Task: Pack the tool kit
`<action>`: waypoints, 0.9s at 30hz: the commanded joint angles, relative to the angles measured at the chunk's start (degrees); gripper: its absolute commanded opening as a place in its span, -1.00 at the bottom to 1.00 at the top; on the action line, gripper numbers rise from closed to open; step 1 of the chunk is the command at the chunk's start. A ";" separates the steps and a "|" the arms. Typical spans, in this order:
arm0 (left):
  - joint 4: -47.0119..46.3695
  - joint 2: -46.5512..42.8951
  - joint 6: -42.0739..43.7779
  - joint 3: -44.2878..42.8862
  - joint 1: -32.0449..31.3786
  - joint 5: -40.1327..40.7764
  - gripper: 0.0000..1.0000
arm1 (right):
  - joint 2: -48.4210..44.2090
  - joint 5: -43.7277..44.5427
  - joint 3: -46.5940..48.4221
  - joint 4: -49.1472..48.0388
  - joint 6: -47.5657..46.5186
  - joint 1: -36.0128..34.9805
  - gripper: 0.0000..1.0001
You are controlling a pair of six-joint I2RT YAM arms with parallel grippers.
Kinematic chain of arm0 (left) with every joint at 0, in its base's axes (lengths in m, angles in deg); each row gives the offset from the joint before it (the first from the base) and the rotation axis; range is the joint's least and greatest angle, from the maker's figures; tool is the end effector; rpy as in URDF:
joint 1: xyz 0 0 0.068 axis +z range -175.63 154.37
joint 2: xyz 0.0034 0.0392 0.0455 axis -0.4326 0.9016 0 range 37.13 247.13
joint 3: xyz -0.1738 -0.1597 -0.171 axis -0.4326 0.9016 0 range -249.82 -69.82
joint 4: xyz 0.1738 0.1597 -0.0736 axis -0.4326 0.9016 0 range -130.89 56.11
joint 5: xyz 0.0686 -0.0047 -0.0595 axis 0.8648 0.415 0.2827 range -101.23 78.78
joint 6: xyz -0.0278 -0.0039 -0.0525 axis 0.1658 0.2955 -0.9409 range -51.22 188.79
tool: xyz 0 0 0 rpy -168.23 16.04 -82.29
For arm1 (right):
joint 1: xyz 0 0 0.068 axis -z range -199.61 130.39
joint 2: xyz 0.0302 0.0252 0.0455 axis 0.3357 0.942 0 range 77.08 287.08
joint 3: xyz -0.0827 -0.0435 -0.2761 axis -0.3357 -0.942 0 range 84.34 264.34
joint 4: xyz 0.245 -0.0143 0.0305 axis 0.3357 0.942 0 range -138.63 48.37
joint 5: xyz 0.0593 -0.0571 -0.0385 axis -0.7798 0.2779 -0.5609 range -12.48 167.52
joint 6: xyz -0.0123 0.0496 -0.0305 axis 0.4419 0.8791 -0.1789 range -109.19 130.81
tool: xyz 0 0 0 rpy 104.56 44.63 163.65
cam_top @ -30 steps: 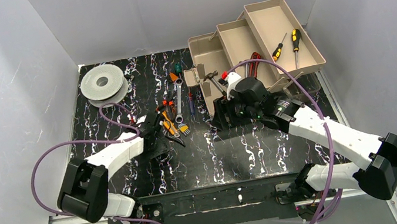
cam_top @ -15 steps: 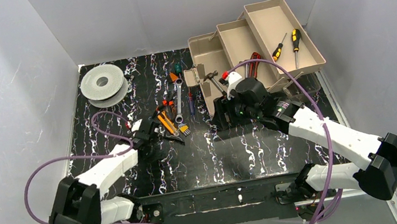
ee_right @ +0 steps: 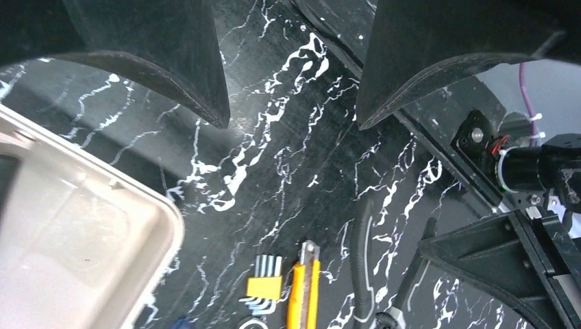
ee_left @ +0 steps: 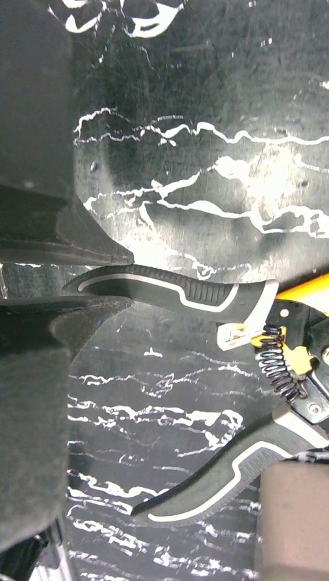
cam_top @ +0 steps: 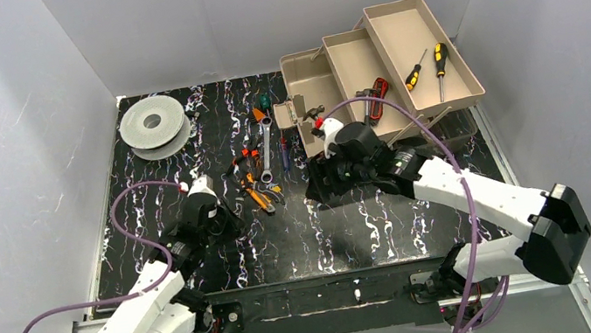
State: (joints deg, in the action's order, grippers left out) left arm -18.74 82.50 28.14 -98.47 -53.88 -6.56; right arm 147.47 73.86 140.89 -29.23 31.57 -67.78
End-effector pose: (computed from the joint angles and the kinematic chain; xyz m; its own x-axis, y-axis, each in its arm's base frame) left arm 0.1337 -0.0678 0.2327 -0.6904 -0.3661 -0.6239 -0.0445 0.8823 -0.4685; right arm 0.1718 0.1961 0.3193 -0.6180 -0.1599 -0.7697 -0.5990 0.7300 0.3292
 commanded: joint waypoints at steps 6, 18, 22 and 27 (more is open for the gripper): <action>-3.17 -2.66 2.07 1.46 -0.38 -3.91 -1.00 | 6.99 -1.35 8.41 -0.73 1.79 -4.33 0.53; -16.55 -8.08 6.89 4.72 -0.47 -18.37 -1.00 | 13.11 -7.52 13.93 -3.41 6.50 -4.57 0.71; -17.75 -10.07 7.50 5.12 -0.49 -18.82 -1.00 | 14.37 -10.58 14.66 -4.92 8.52 -4.57 0.59; -18.97 -11.75 7.93 5.55 -0.49 -19.04 -1.00 | 15.30 -13.78 15.11 -5.16 10.39 -4.58 0.28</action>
State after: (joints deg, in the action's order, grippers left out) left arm -33.95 72.33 34.76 -92.94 -54.26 -23.80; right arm 162.27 64.49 153.15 -31.39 39.48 -72.24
